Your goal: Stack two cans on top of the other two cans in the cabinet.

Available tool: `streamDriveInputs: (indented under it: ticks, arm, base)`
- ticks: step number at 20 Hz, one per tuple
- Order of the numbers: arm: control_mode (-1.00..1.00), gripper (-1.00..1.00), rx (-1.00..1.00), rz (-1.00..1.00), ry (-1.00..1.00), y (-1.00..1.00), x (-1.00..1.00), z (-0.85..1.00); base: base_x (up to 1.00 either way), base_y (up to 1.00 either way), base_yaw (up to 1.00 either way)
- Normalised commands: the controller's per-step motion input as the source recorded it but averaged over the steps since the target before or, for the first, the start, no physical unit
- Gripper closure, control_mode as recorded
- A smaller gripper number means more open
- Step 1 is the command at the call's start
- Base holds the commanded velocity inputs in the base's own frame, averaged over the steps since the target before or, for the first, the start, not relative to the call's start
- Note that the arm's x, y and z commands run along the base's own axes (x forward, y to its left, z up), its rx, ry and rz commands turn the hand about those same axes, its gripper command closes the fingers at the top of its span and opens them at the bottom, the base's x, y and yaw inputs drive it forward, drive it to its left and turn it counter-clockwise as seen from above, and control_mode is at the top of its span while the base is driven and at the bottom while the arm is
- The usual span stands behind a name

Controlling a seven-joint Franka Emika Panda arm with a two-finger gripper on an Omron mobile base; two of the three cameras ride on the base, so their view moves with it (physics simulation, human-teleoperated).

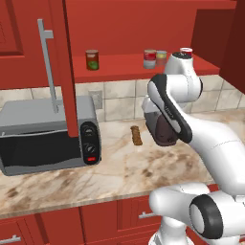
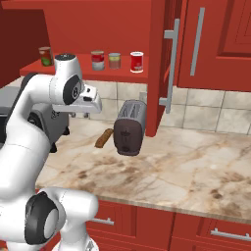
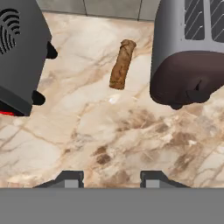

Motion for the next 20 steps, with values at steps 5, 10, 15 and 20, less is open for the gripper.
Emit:
streamDriveInputs:
  ticks: [5, 10, 15, 20]
  arm:
    - [-1.0, -1.0, 0.06, 0.0, -0.12, 0.0, -0.21, -0.01]
    - [-1.0, -1.0, 0.12, 0.0, -0.48, -0.01, -0.38, 0.06]
    - [-1.0, -1.0, 0.05, 0.0, -0.48, 0.01, -0.17, 0.38]
    - [-1.0, -1.0, 0.0, -0.03, -0.1, 0.01, -0.01, 0.6]
  base:
    - [0.0, 0.0, 0.0]
    - [0.0, 0.0, 0.0]
    - [0.0, 0.0, 0.0]
    - [0.0, 0.0, 0.0]
